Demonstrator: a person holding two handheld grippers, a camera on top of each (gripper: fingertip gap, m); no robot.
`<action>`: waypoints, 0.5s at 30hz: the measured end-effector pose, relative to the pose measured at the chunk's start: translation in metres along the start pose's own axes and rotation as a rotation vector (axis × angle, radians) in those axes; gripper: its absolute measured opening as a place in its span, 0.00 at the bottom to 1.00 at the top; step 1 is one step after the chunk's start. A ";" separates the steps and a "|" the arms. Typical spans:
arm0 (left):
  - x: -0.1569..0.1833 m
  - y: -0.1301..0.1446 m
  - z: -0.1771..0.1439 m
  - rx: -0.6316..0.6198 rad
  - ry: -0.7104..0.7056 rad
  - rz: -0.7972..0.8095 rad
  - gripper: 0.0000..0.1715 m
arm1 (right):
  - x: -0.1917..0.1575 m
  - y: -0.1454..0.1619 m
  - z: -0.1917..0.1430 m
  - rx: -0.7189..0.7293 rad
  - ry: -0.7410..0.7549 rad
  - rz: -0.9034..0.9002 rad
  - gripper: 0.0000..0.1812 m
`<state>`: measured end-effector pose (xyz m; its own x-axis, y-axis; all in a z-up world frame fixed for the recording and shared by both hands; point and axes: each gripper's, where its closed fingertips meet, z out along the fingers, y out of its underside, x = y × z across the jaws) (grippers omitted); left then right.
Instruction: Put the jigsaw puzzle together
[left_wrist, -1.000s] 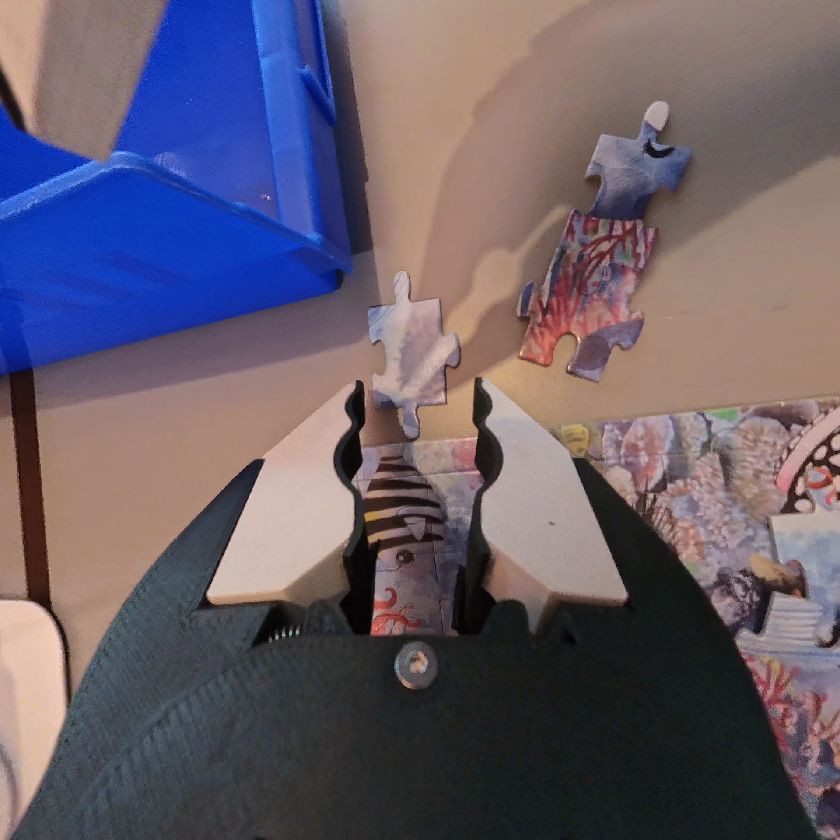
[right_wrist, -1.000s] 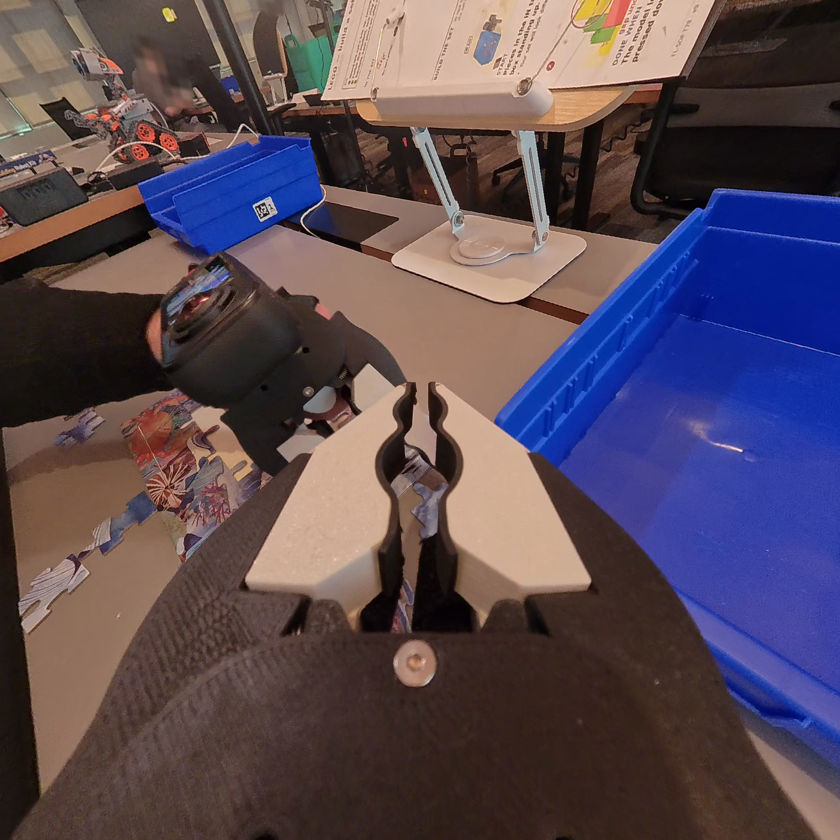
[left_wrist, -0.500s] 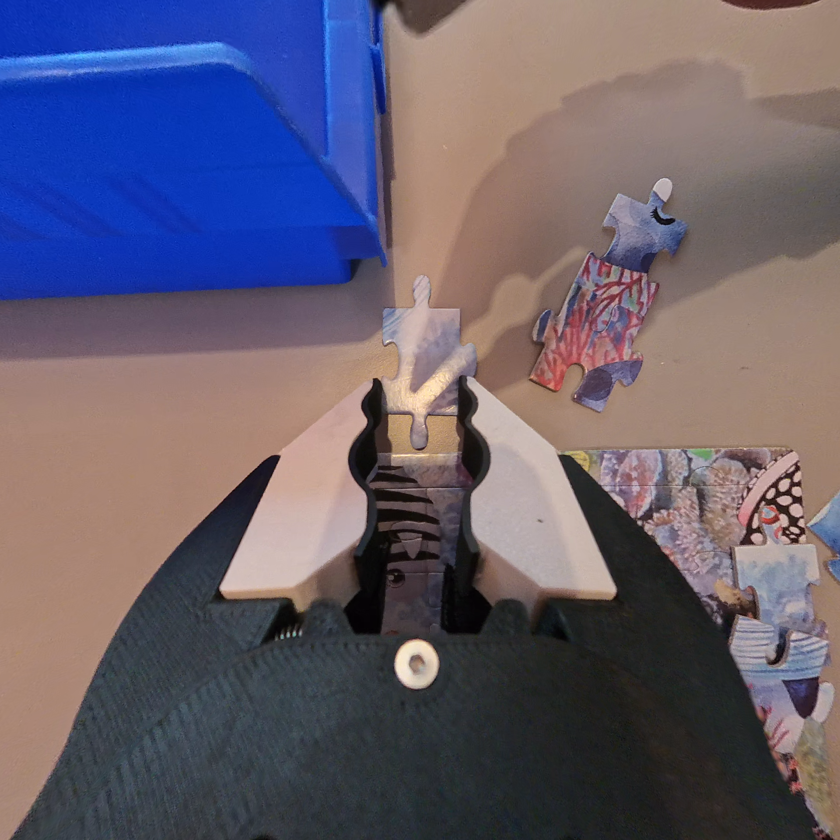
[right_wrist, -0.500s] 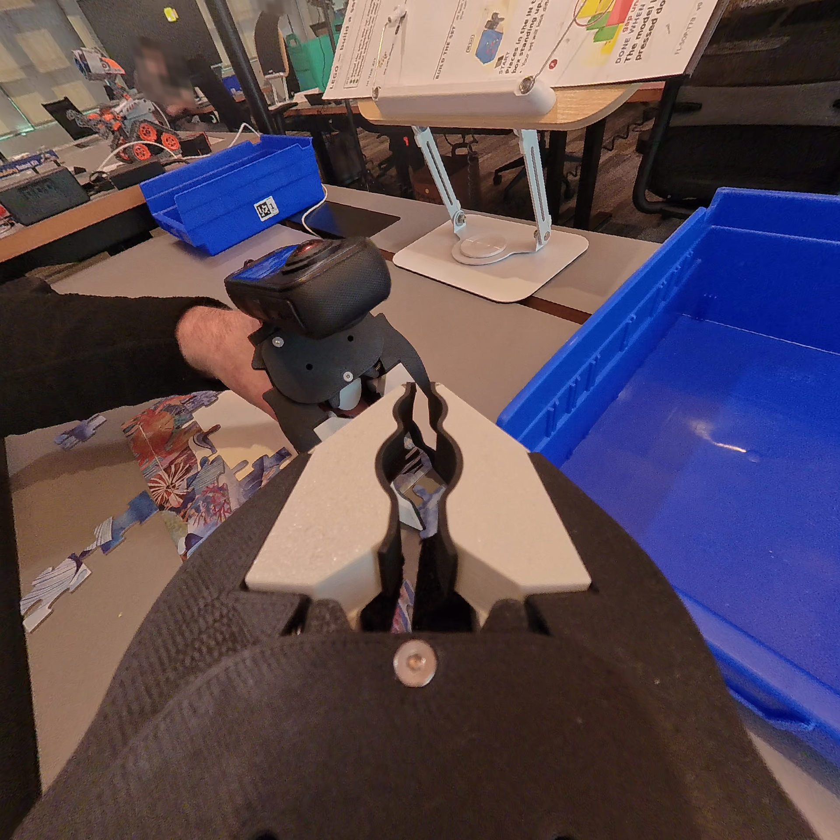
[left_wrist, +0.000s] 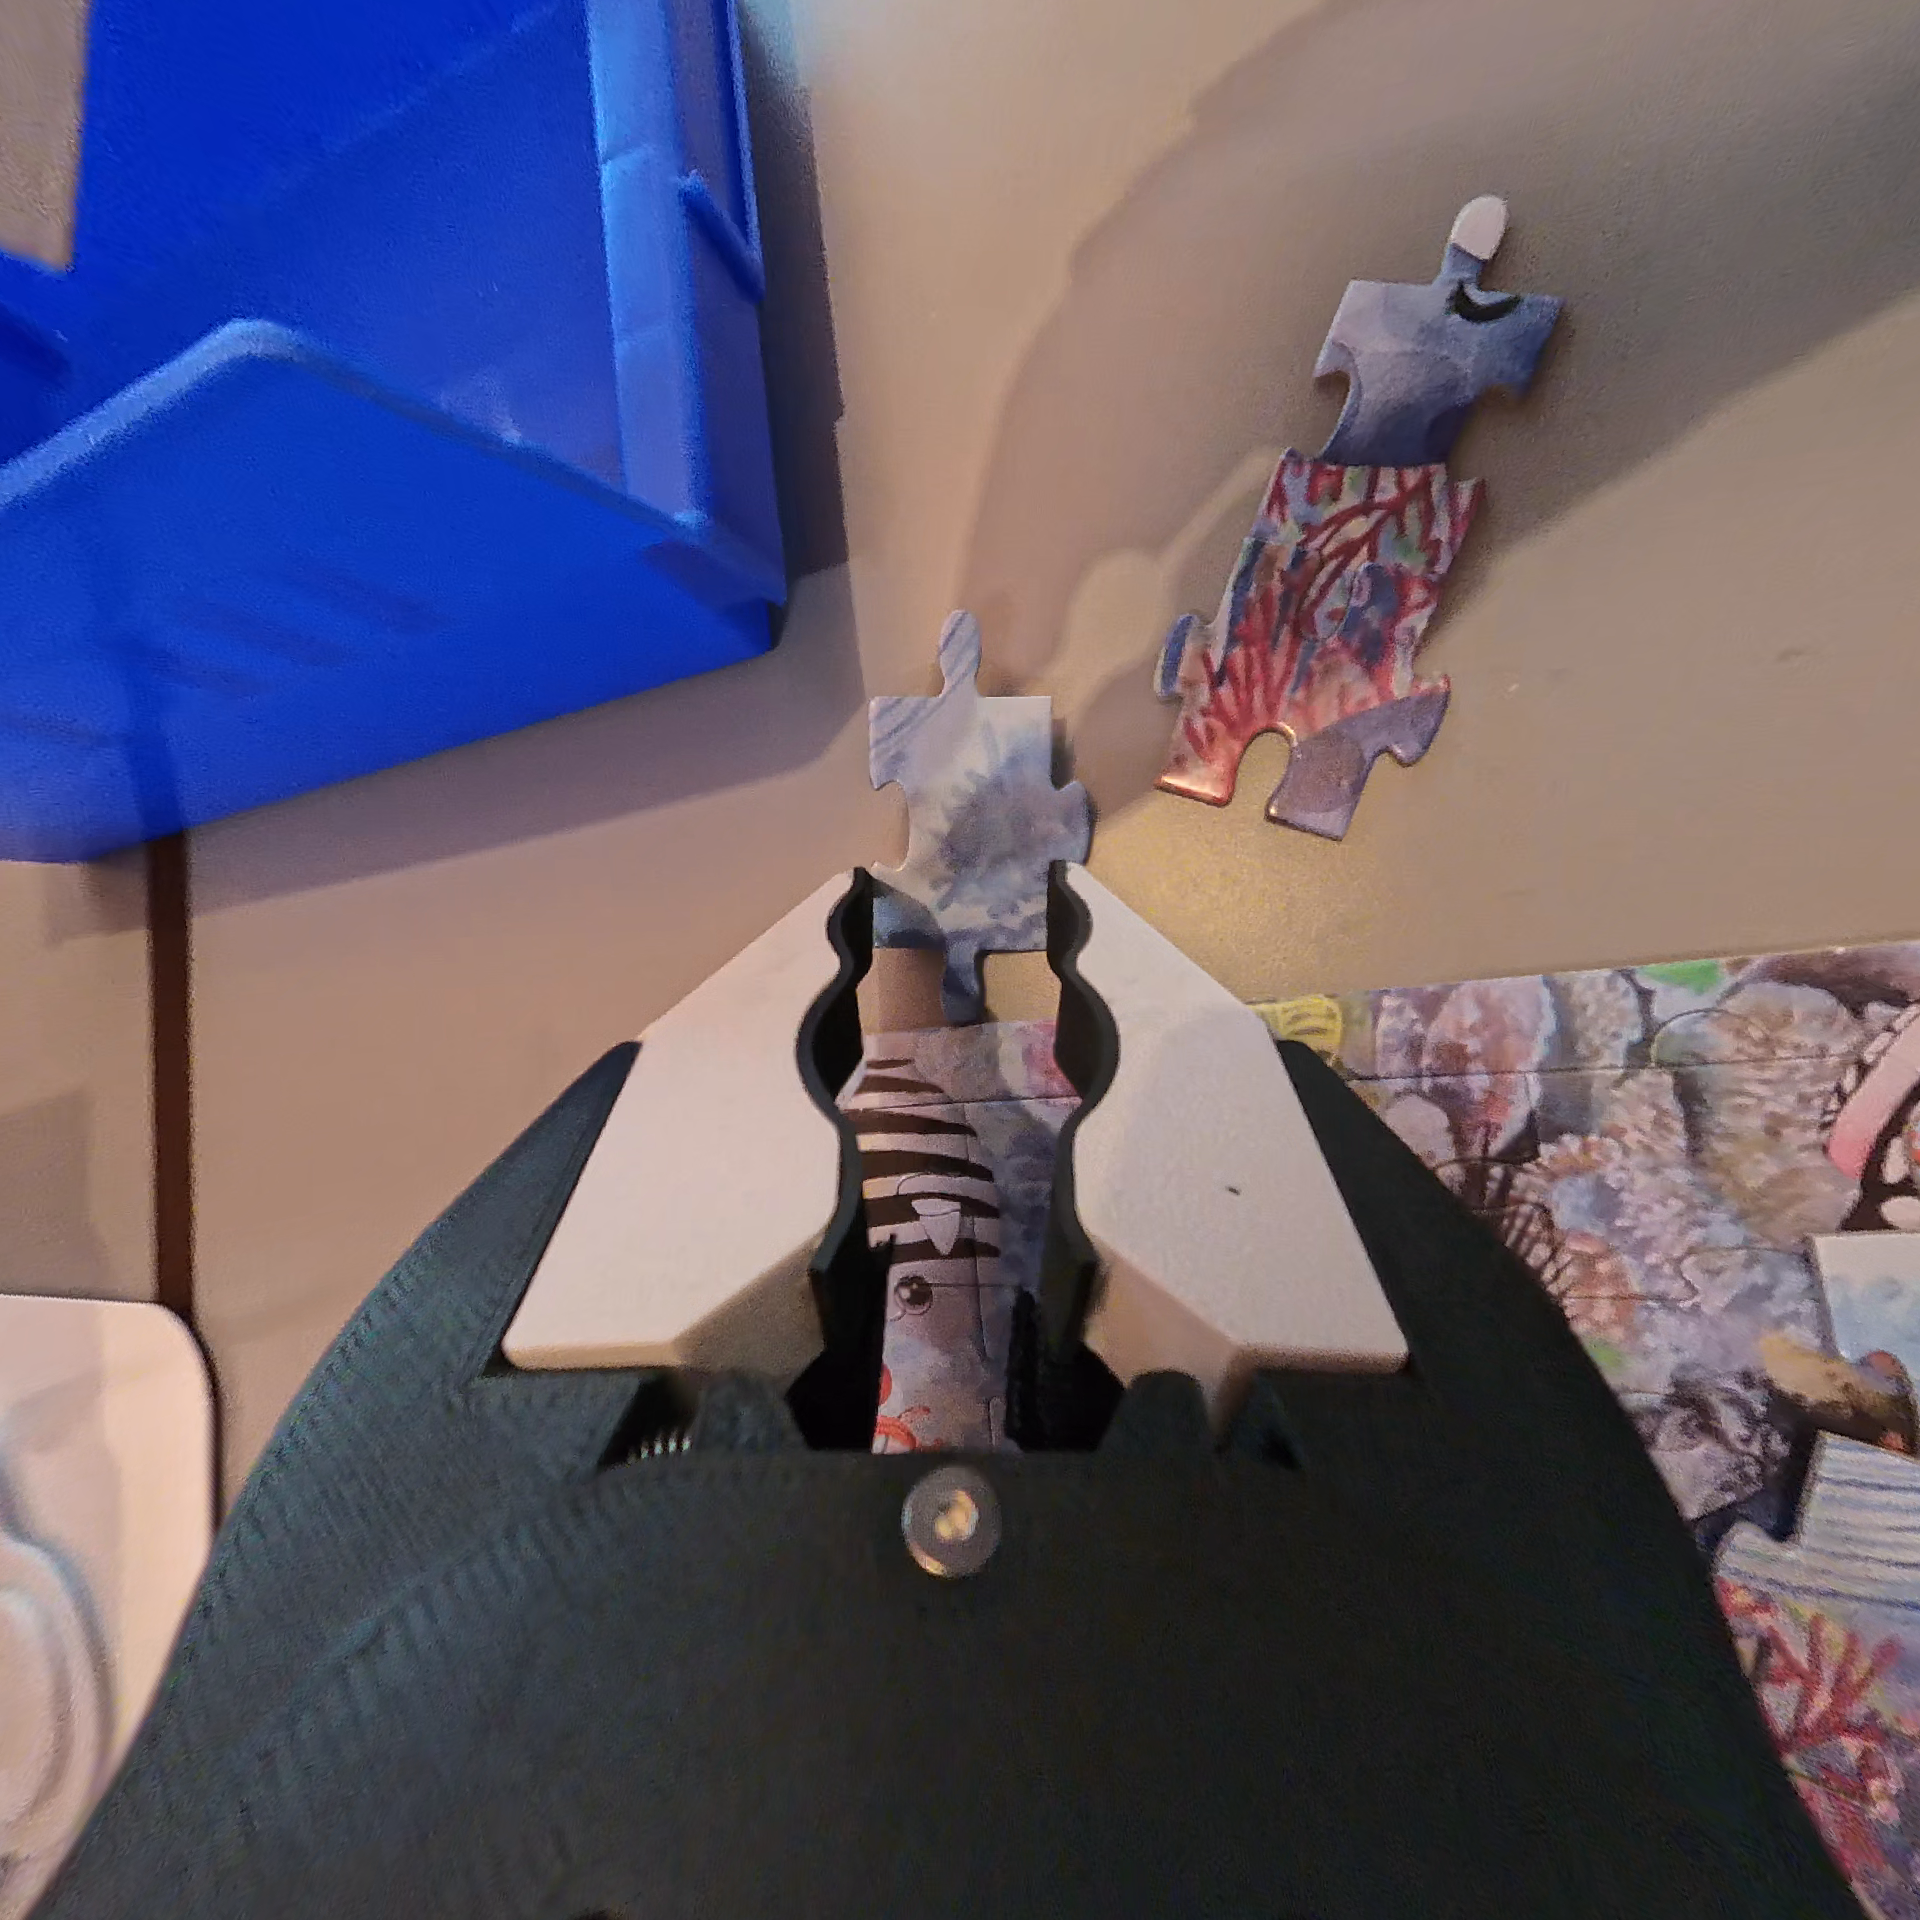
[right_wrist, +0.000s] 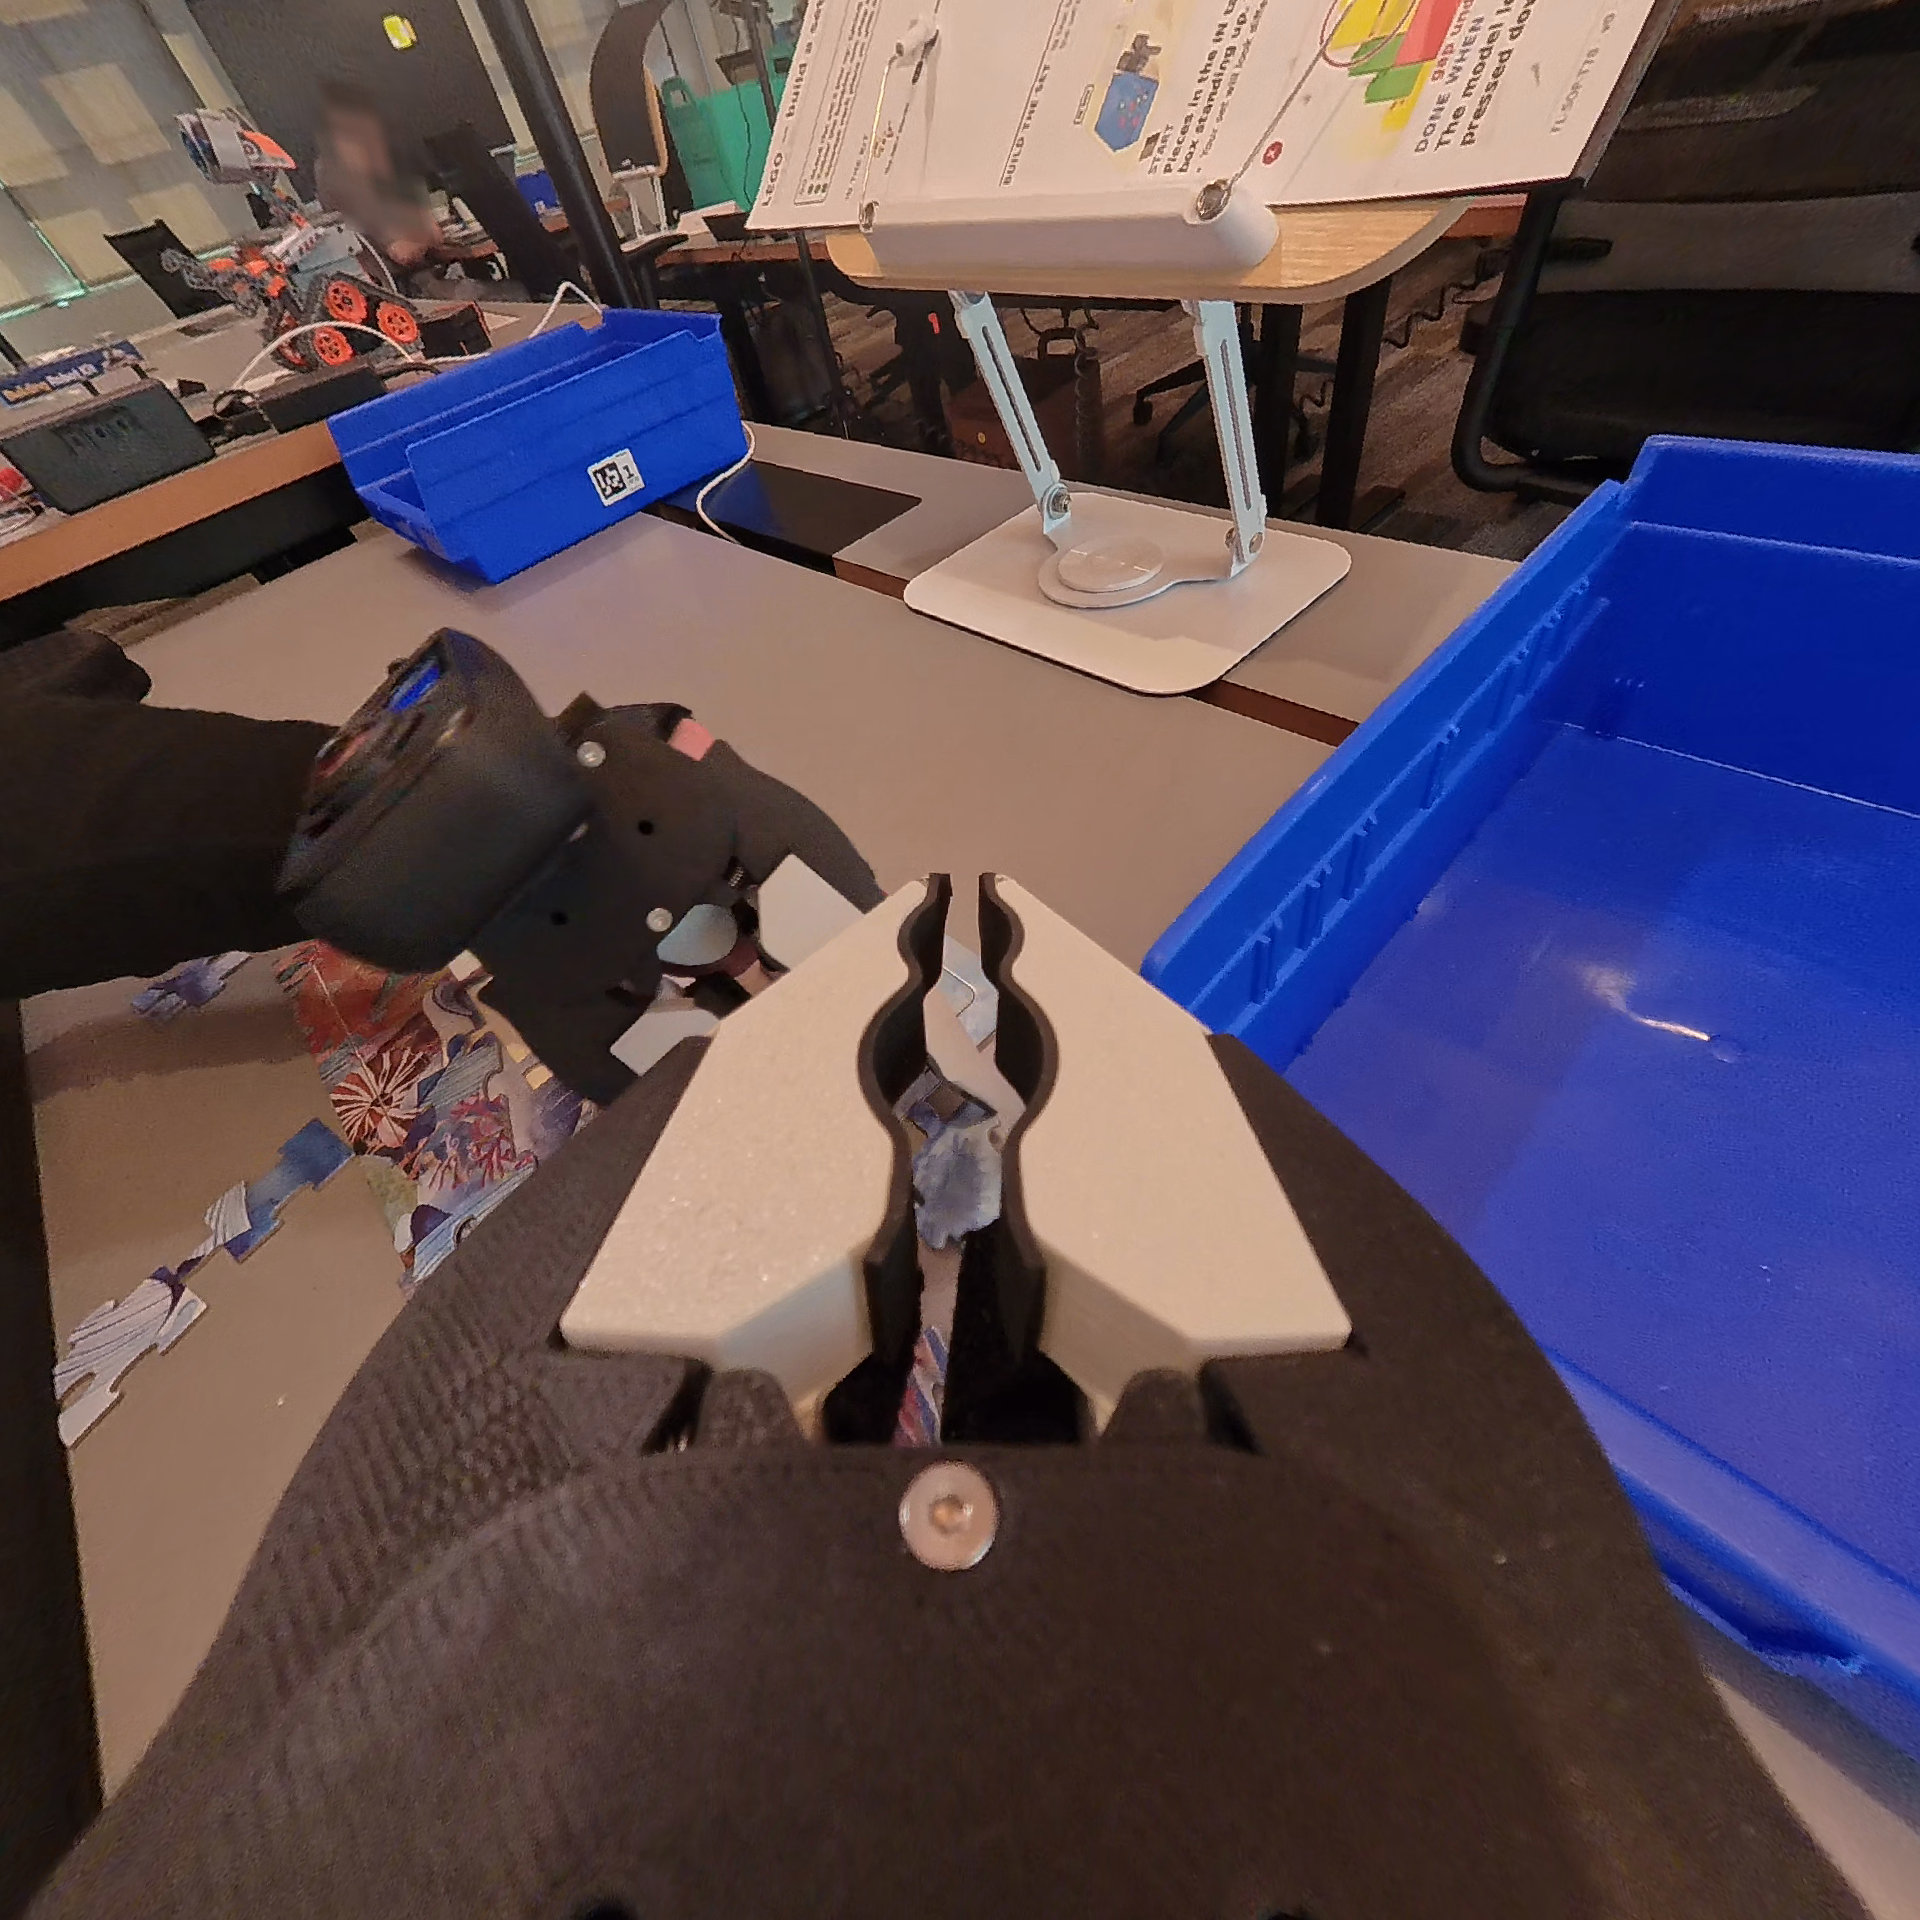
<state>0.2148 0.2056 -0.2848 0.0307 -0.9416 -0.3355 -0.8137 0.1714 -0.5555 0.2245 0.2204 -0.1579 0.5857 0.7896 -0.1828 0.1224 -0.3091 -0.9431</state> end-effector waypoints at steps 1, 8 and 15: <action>0.001 -0.001 -0.001 0.002 -0.014 0.022 0.19 | 0.000 0.000 0.000 -0.002 0.000 0.000 0.02; 0.002 -0.009 -0.005 0.095 -0.012 -0.052 0.18 | -0.001 0.005 0.004 -0.022 -0.005 -0.004 0.02; 0.005 -0.014 -0.009 0.148 -0.011 -0.024 0.18 | -0.001 0.004 0.004 -0.020 -0.006 -0.003 0.02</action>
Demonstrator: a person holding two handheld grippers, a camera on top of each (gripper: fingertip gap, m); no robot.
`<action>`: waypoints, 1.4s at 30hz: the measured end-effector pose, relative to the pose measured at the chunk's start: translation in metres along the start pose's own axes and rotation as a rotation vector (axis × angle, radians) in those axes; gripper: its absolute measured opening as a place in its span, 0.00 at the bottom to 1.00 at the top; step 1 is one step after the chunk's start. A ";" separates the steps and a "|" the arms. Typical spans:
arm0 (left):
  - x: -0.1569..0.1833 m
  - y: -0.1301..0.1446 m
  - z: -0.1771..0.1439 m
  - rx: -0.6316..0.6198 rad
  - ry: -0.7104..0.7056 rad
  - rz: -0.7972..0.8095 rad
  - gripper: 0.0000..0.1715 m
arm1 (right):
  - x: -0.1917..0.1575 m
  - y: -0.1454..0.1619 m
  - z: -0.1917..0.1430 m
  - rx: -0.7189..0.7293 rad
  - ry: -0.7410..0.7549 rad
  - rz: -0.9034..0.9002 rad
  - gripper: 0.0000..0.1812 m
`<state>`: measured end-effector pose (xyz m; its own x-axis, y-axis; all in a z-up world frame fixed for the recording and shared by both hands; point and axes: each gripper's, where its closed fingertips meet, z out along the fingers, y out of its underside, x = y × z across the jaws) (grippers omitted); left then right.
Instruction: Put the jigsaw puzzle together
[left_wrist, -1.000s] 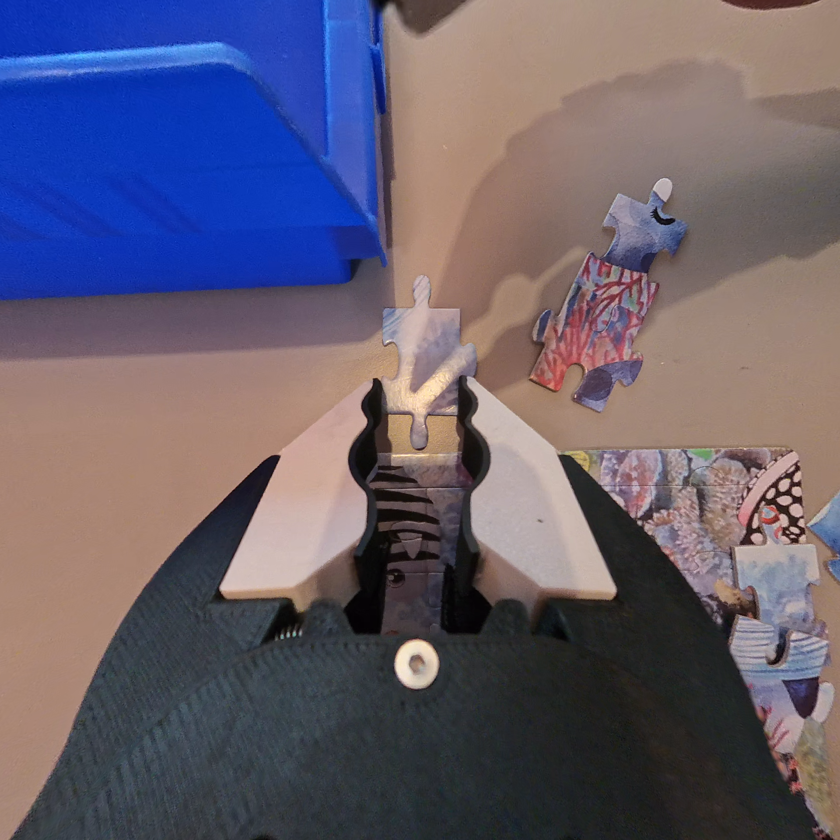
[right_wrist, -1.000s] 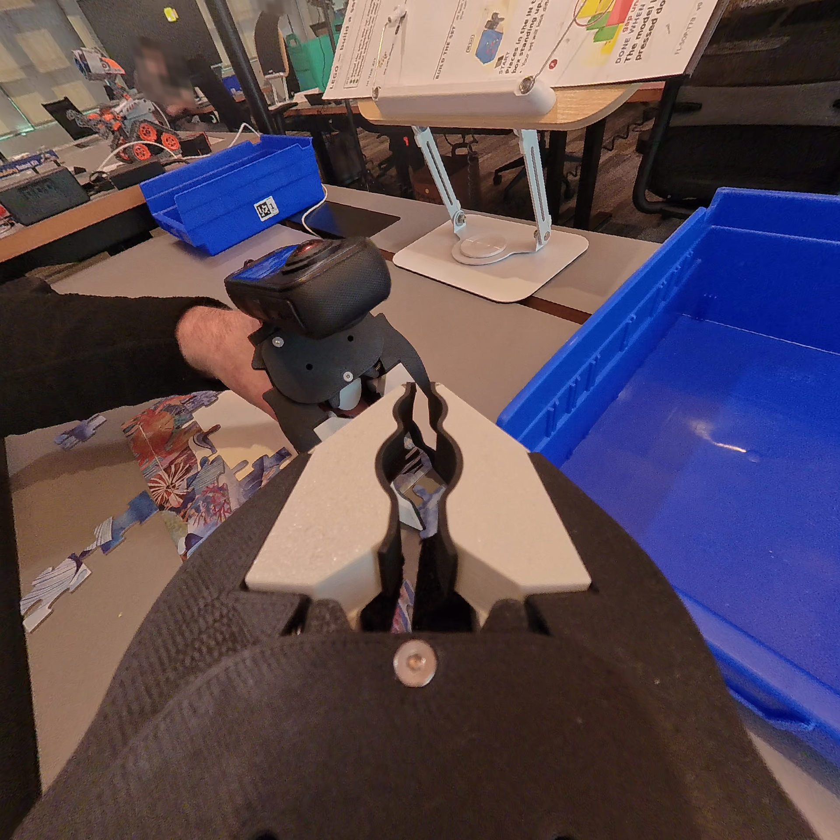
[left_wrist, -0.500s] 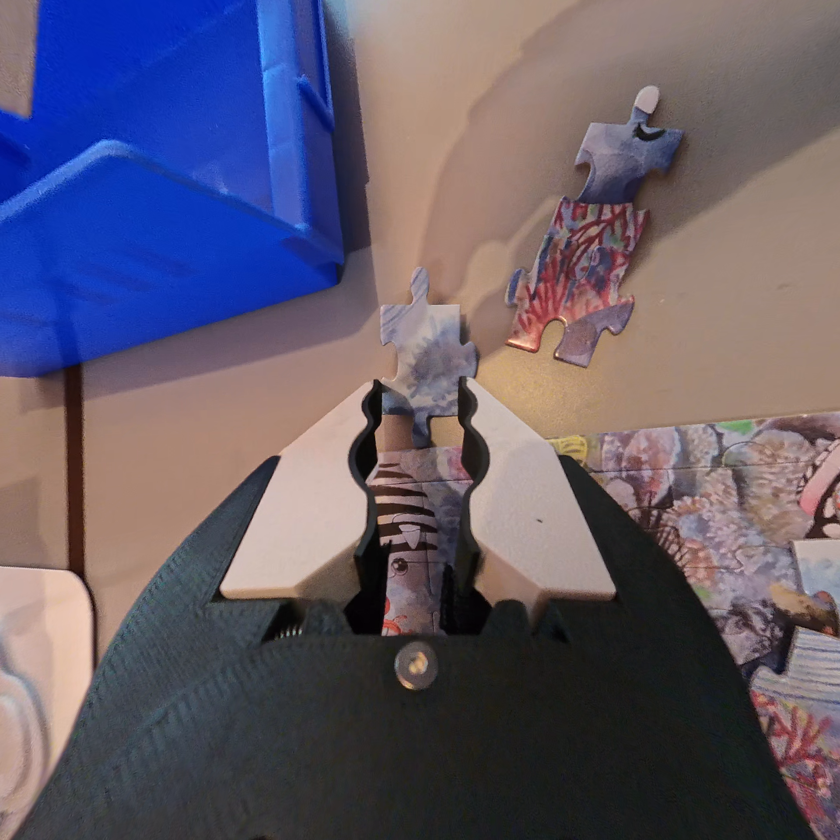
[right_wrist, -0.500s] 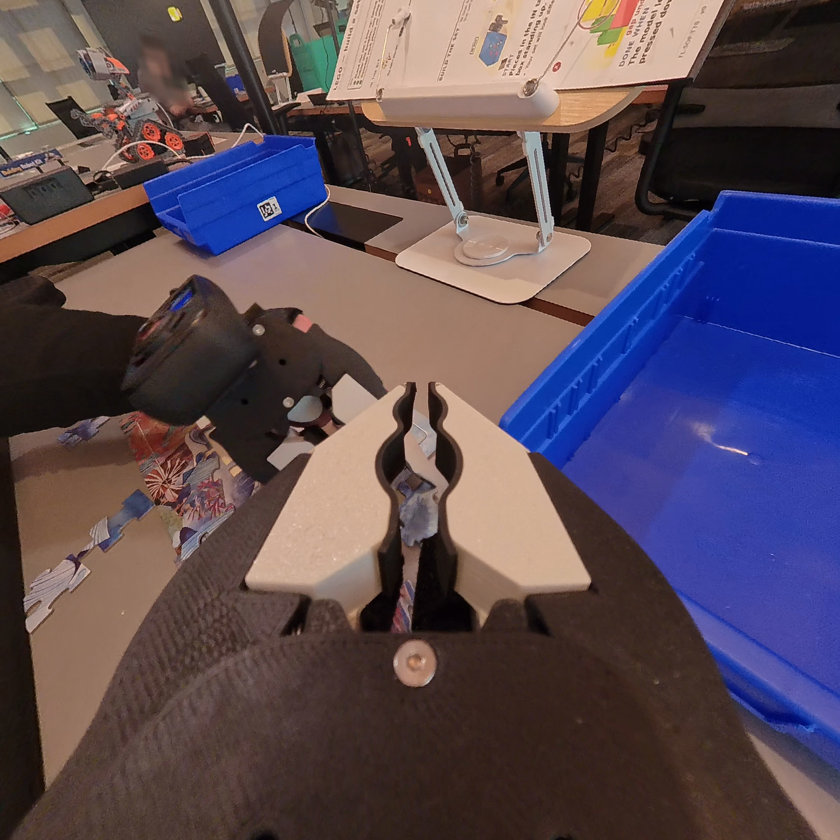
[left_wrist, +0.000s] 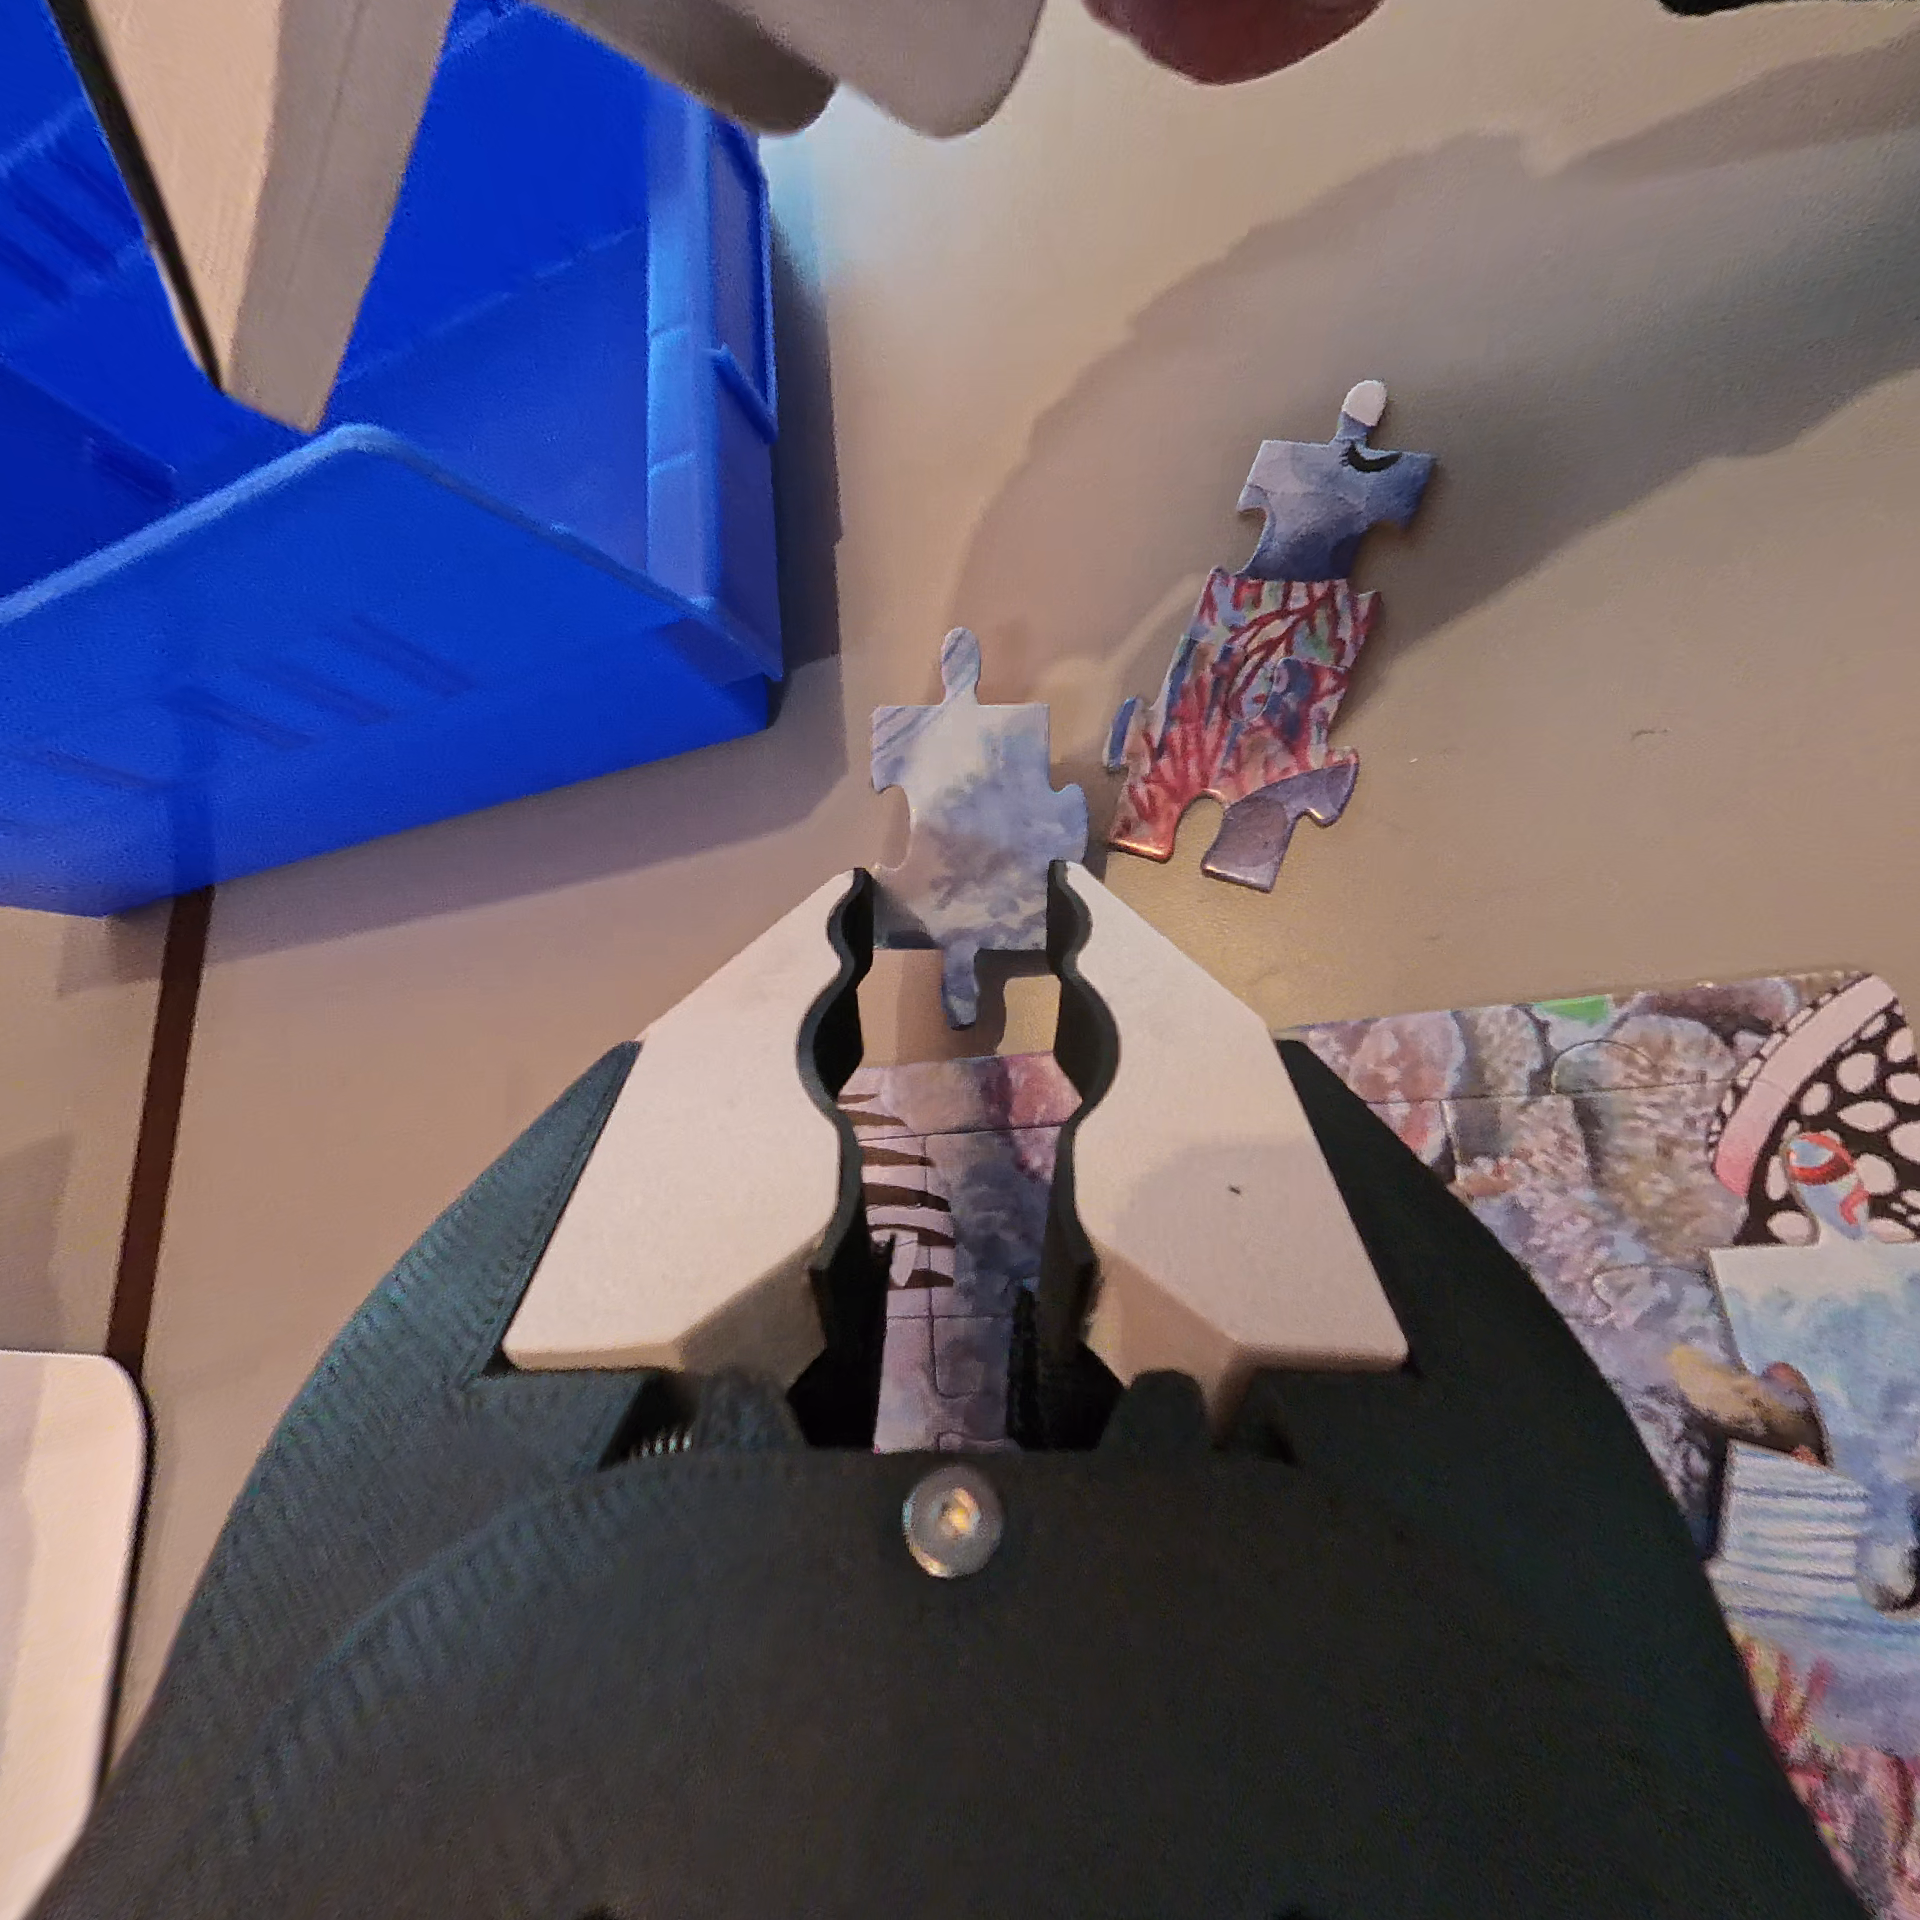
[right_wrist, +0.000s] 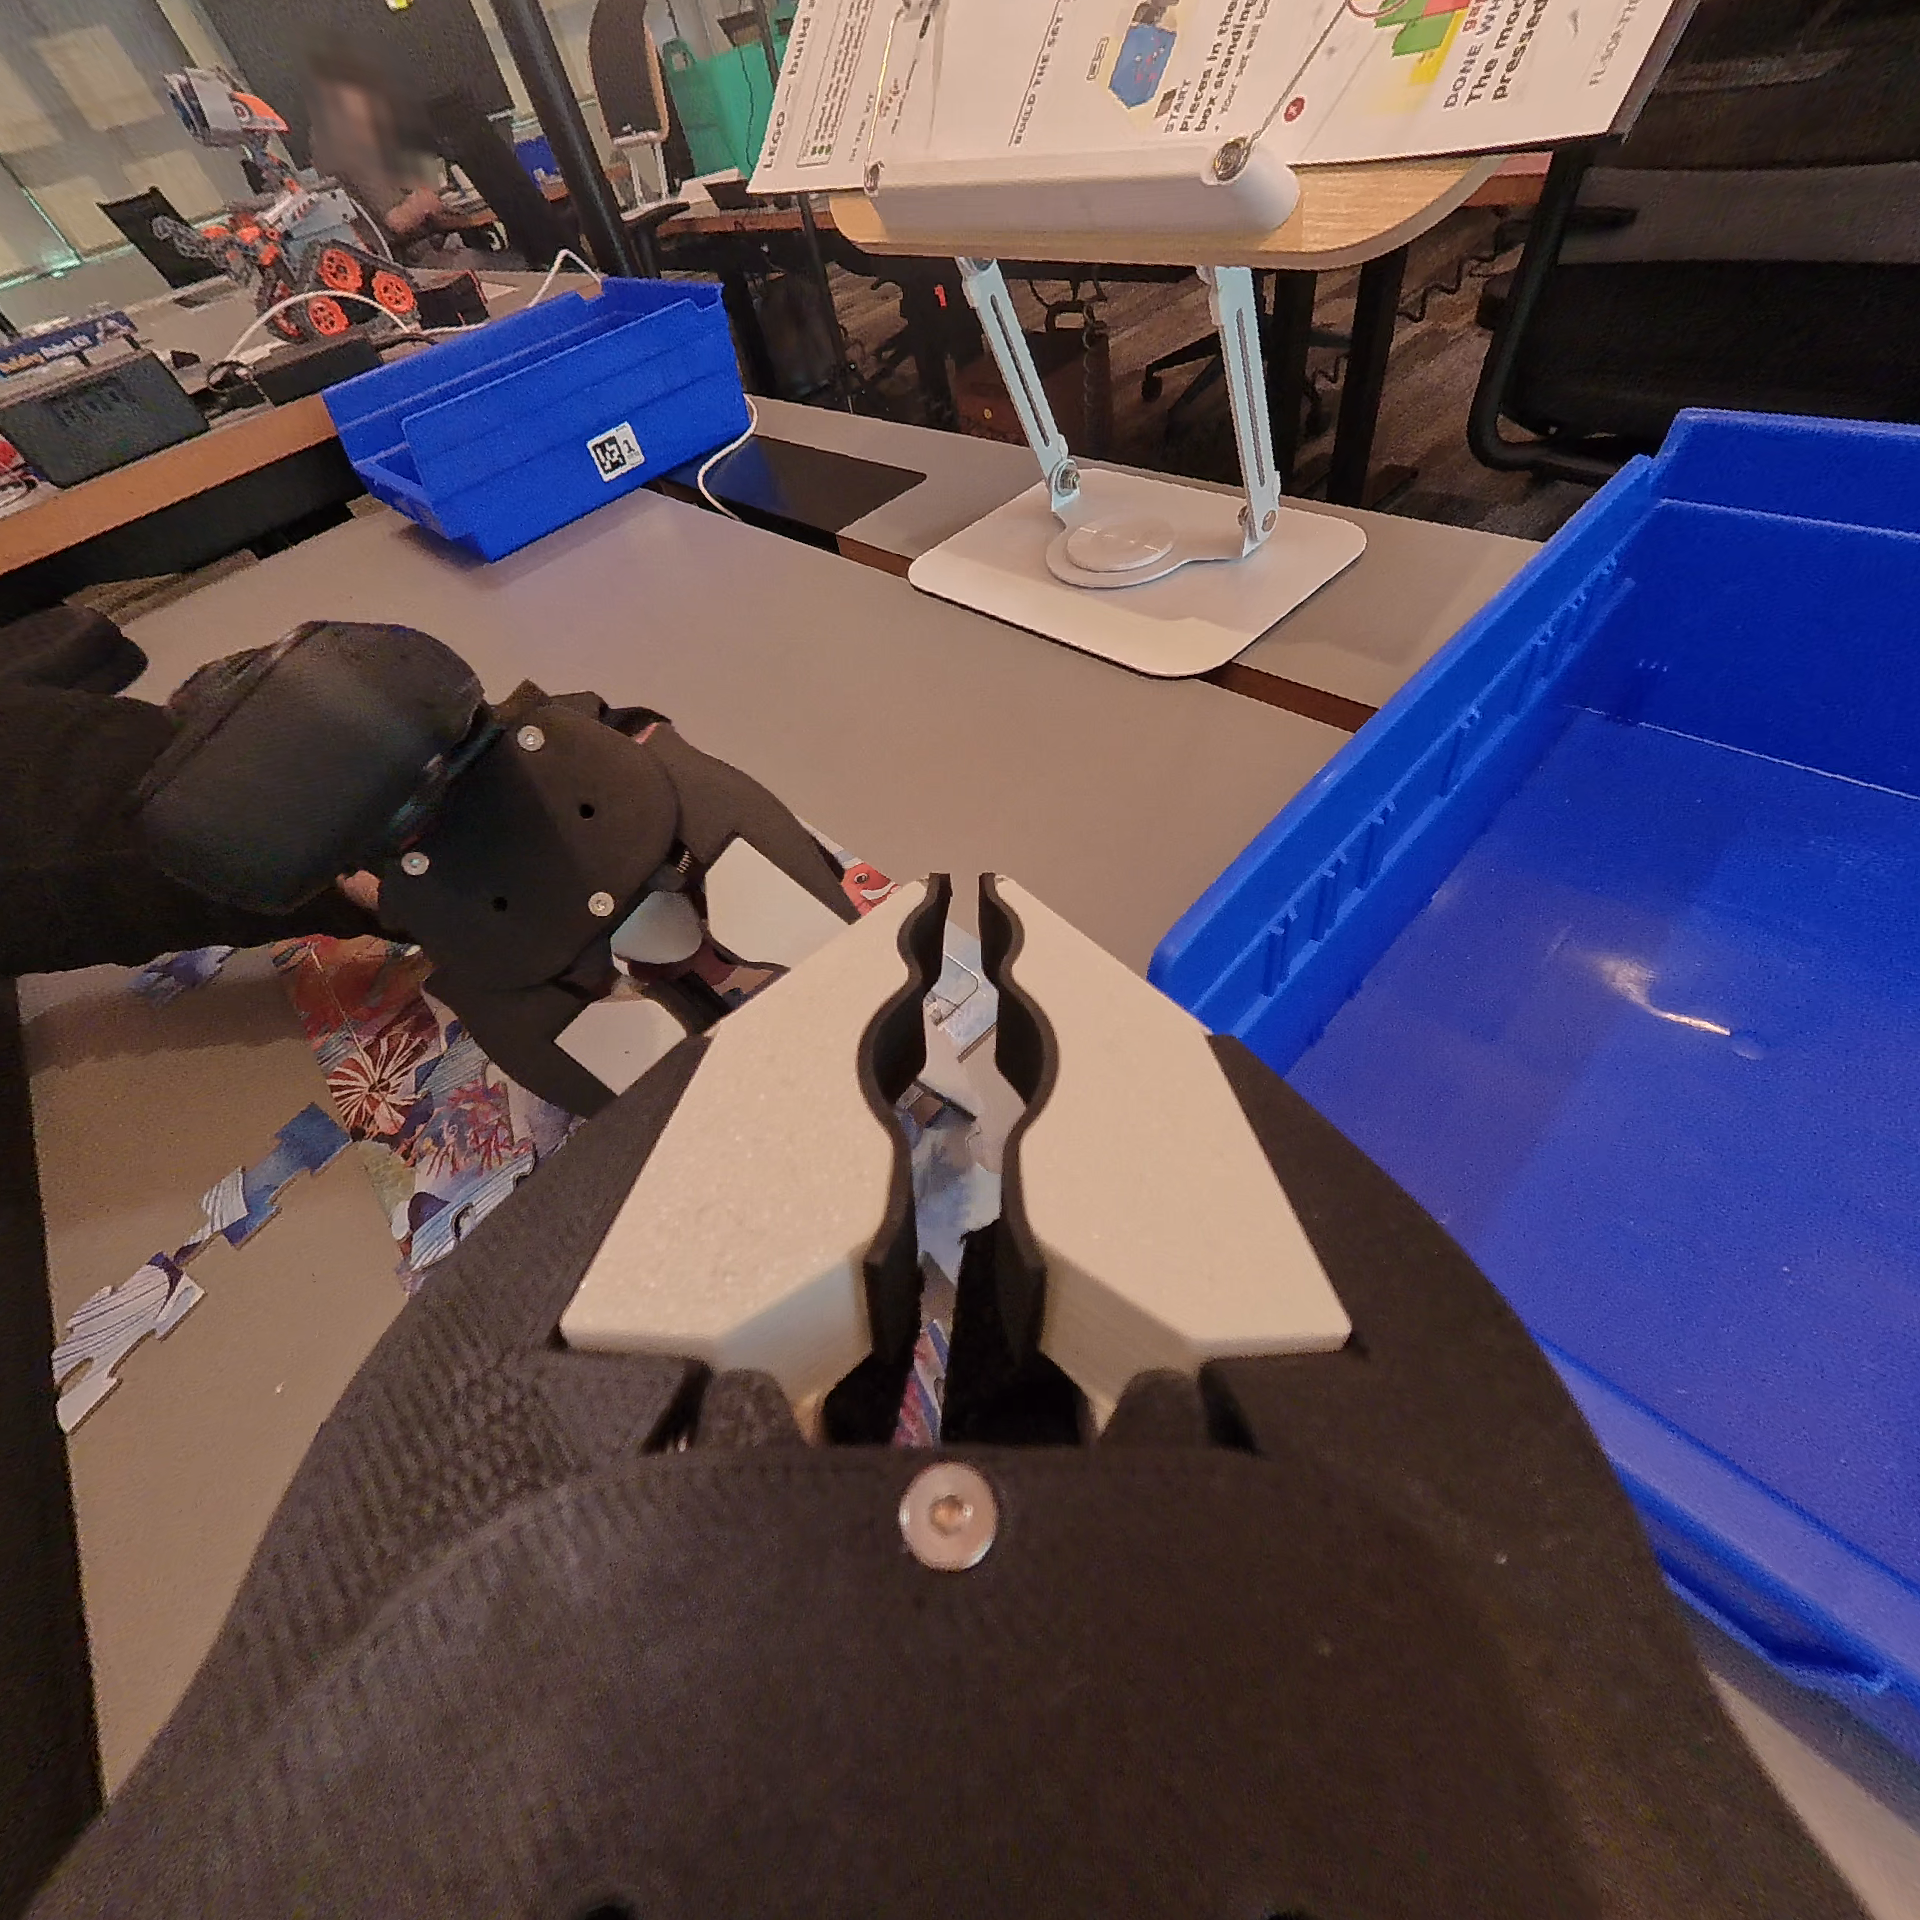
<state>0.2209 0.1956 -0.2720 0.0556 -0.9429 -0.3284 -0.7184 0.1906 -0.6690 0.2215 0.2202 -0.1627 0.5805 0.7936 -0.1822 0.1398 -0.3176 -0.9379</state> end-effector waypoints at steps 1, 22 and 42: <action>0.000 -0.002 -0.003 0.009 -0.011 0.025 0.18 | 0.000 0.000 0.000 0.000 0.000 -0.001 0.02; -0.024 0.097 -0.140 -0.154 -0.166 0.013 0.18 | 0.006 0.020 0.012 -0.075 0.016 0.004 0.02; 0.006 0.065 -0.113 -0.105 -0.108 0.333 0.18 | -0.049 0.041 0.032 -0.183 -0.263 -0.012 0.06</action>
<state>0.0961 0.1715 -0.2422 -0.1239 -0.7985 -0.5891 -0.7767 0.4475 -0.4433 0.1727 0.1846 -0.2019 0.3536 0.8973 -0.2641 0.3012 -0.3765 -0.8761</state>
